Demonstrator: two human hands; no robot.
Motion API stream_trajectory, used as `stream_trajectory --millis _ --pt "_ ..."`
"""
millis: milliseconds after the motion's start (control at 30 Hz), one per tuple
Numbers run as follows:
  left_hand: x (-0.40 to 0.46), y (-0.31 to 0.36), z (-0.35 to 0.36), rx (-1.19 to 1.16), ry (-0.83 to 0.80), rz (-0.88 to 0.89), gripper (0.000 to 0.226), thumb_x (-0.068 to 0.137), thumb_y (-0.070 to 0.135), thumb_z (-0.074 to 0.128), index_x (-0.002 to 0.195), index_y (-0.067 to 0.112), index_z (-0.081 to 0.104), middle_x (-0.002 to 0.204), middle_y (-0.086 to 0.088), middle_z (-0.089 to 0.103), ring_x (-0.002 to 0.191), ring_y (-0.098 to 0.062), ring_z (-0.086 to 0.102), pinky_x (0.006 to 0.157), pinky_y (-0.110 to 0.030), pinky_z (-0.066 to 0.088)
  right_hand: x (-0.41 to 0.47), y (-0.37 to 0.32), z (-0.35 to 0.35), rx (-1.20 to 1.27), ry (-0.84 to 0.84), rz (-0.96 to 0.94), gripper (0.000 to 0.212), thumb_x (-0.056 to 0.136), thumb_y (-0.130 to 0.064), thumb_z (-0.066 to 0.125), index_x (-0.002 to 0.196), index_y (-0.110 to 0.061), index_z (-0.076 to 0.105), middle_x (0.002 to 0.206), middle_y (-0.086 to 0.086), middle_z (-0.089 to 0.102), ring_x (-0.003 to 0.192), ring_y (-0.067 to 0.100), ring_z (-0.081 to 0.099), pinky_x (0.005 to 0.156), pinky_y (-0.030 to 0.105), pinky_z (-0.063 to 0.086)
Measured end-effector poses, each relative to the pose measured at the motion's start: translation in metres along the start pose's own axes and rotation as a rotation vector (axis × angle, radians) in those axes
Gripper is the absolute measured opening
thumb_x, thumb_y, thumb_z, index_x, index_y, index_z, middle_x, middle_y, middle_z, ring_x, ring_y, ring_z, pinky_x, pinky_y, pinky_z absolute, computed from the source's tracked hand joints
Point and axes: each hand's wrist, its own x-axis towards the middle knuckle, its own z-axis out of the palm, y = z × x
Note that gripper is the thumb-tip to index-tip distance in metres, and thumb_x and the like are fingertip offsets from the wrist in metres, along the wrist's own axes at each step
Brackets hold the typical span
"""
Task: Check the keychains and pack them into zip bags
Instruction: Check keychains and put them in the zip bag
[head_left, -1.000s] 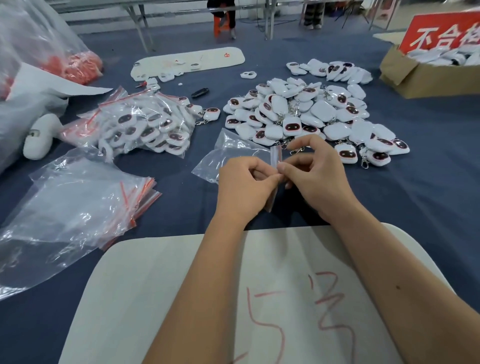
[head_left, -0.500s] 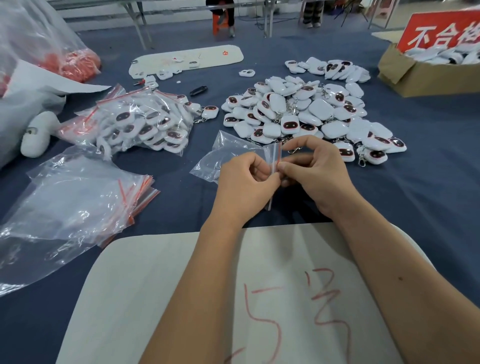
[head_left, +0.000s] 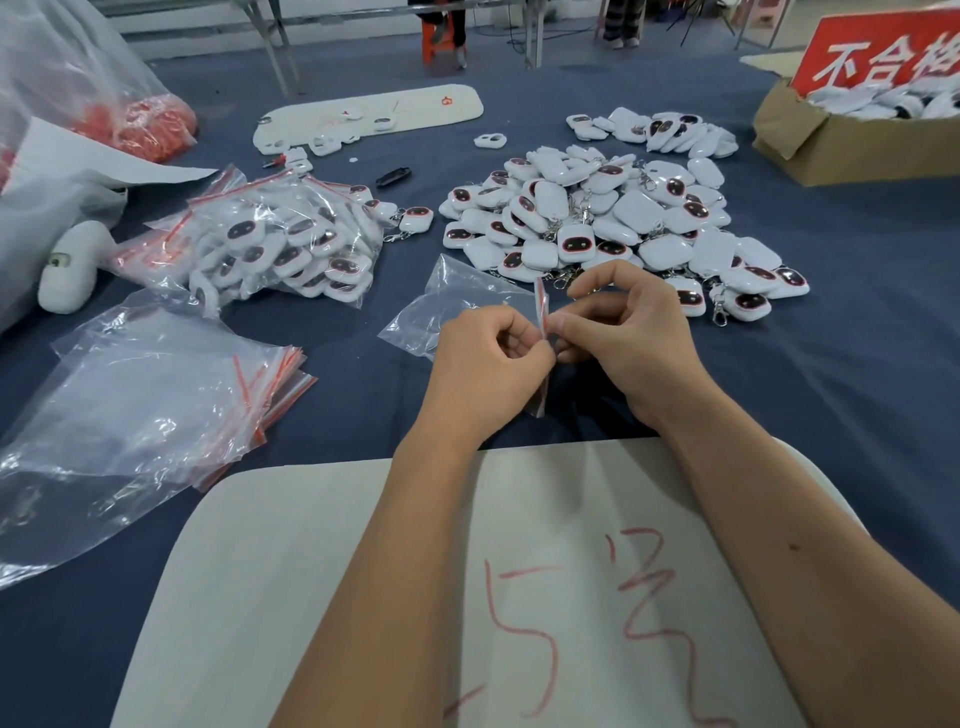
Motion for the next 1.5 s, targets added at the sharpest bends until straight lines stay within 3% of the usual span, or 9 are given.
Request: stream_trajectory --millis 200,367,500,700,867,1067,1167,1333,1500 --pt "0.004 -0.003 -0.001 -0.002 0.038 -0.046 0.018 0.088 0.015 0.065 0.071 0.014 0.071 0.060 -0.001 0.069 0.055 -0.019 0.065 0.060 -0.039 0.056 0.001 0.002 0.001 -0.022 0.019 -0.002 0.016 0.088 -0.002 0.078 0.095 -0.008 0.066 0.075 0.012 0.076 0.061 0.017 0.068 0.059 0.028 0.058" --pt "0.005 -0.004 0.001 0.039 0.054 0.021 0.024 0.093 0.014 0.067 0.070 0.015 0.070 0.059 0.008 0.064 0.054 -0.003 0.053 0.056 -0.019 0.042 -0.001 -0.001 0.011 -0.323 0.015 -0.017 0.033 0.093 -0.041 0.075 0.073 -0.015 0.074 0.064 0.004 0.072 0.052 0.012 0.064 0.049 0.022 0.053" --pt "0.002 -0.003 0.004 0.013 0.041 0.044 0.021 0.088 0.016 0.076 0.069 0.018 0.066 0.061 0.010 0.064 0.055 -0.003 0.056 0.057 -0.017 0.046 0.000 -0.003 0.009 -0.348 0.012 -0.005 0.029 0.097 -0.024 0.070 0.069 -0.018 0.074 0.058 0.002 0.069 0.046 0.011 0.058 0.049 0.021 0.047" --pt "0.001 0.002 0.001 -0.059 0.102 -0.025 0.012 0.083 0.029 0.069 0.076 0.020 0.066 0.071 0.005 0.068 0.068 -0.023 0.070 0.066 -0.050 0.062 0.001 -0.002 0.006 -0.275 -0.010 0.021 0.023 0.096 -0.018 0.072 0.073 -0.018 0.077 0.059 0.002 0.069 0.048 0.011 0.055 0.045 0.023 0.045" --pt "0.000 0.002 0.001 -0.025 0.029 0.012 0.012 0.082 0.030 0.073 0.076 0.023 0.066 0.066 0.015 0.067 0.061 -0.008 0.064 0.059 -0.026 0.054 0.004 0.000 0.005 -0.279 0.025 0.032 0.024 0.091 -0.029 0.079 0.068 -0.022 0.075 0.059 0.000 0.070 0.050 0.008 0.058 0.055 0.026 0.046" --pt "0.002 -0.002 -0.003 -0.101 -0.037 -0.047 0.010 0.086 0.015 0.076 0.077 0.015 0.071 0.067 0.004 0.071 0.065 -0.022 0.072 0.059 -0.037 0.061 0.004 0.000 0.005 -0.225 -0.024 0.042 0.035 0.090 -0.036 0.081 0.064 -0.014 0.070 0.055 0.002 0.066 0.046 0.010 0.050 0.044 0.019 0.039" --pt "0.003 -0.003 -0.003 -0.138 -0.021 -0.066 0.013 0.087 0.014 0.071 0.074 0.012 0.073 0.064 -0.002 0.073 0.060 -0.021 0.072 0.052 -0.033 0.057 0.003 0.000 0.005 -0.203 -0.071 0.029 0.032 0.096 -0.029 0.075 0.067 -0.016 0.072 0.061 0.004 0.069 0.052 0.013 0.054 0.045 0.020 0.041" --pt "0.007 -0.005 -0.004 -0.069 0.027 -0.087 0.017 0.085 0.017 0.067 0.069 0.016 0.074 0.065 0.000 0.072 0.063 -0.020 0.069 0.062 -0.042 0.061 0.002 -0.002 0.003 -0.228 -0.156 -0.017 0.025 0.103 -0.012 0.063 0.080 -0.007 0.071 0.070 0.002 0.072 0.061 0.013 0.059 0.051 0.022 0.047" --pt "0.005 -0.004 -0.004 -0.198 -0.027 -0.131 0.024 0.086 0.027 0.083 0.075 0.008 0.073 0.064 -0.006 0.073 0.058 -0.020 0.072 0.051 -0.035 0.060 0.004 -0.001 0.000 -0.248 -0.165 -0.006 0.023 0.103 -0.007 0.059 0.083 -0.007 0.071 0.063 -0.003 0.066 0.058 0.016 0.055 0.056 0.024 0.048"
